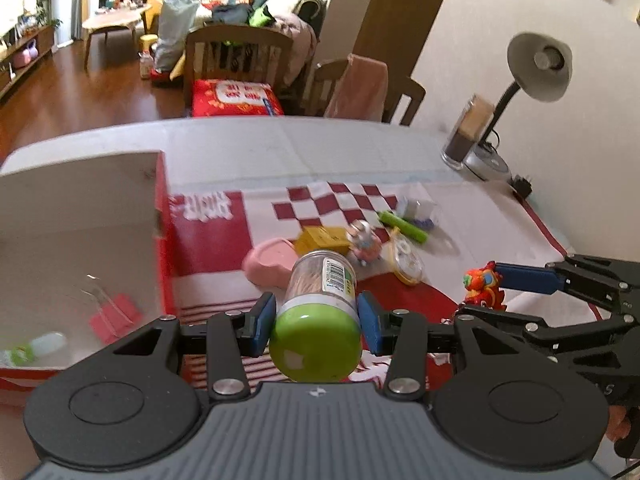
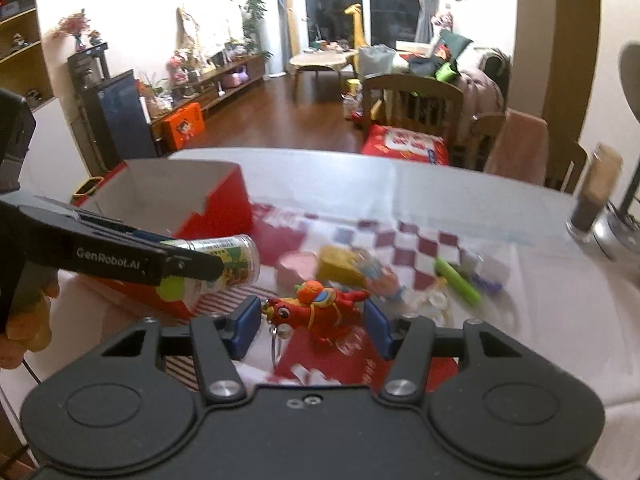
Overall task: Organize rigid objects
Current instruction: 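Carry the jar and toy figure into the box while both grippers open to release them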
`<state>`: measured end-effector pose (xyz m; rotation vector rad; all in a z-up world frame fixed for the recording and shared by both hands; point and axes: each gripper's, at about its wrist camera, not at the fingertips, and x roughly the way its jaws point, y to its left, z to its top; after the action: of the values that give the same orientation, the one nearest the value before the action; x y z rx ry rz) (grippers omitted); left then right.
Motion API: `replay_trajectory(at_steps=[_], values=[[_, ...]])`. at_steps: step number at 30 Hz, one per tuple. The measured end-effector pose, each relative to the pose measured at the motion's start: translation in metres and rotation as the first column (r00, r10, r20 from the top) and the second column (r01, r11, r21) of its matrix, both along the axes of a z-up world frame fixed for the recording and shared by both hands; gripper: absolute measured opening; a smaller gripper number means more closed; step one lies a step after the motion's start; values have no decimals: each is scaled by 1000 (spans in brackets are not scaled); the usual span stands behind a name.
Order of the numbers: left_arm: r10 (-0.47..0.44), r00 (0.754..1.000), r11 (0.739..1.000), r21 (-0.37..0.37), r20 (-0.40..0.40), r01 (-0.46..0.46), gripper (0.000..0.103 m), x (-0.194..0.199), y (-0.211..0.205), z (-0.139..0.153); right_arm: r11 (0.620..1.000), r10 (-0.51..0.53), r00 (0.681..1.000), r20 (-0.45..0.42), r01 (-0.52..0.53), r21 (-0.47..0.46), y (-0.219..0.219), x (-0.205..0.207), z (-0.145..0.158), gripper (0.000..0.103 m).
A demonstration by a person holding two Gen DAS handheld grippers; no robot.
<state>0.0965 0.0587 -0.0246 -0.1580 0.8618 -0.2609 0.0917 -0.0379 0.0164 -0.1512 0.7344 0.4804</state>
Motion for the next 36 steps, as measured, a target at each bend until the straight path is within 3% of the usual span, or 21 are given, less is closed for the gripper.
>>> replay_trajectory(at_steps=[10, 19, 28, 36], values=[[77, 995, 997, 6, 63, -78, 44, -2, 68, 27, 995, 98, 994, 51, -98, -4, 73, 13, 26, 55], [160, 983, 986, 28, 86, -163, 44, 0, 133, 35, 984, 178, 982, 60, -177, -29, 142, 29, 29, 55], [248, 966, 963, 95, 68, -253, 44, 16, 195, 13, 969, 235, 972, 21, -233, -79, 198, 47, 7, 55], [262, 965, 952, 153, 33, -264, 44, 41, 231, -26, 958, 245, 969, -35, -247, -145, 240, 70, -31, 55]])
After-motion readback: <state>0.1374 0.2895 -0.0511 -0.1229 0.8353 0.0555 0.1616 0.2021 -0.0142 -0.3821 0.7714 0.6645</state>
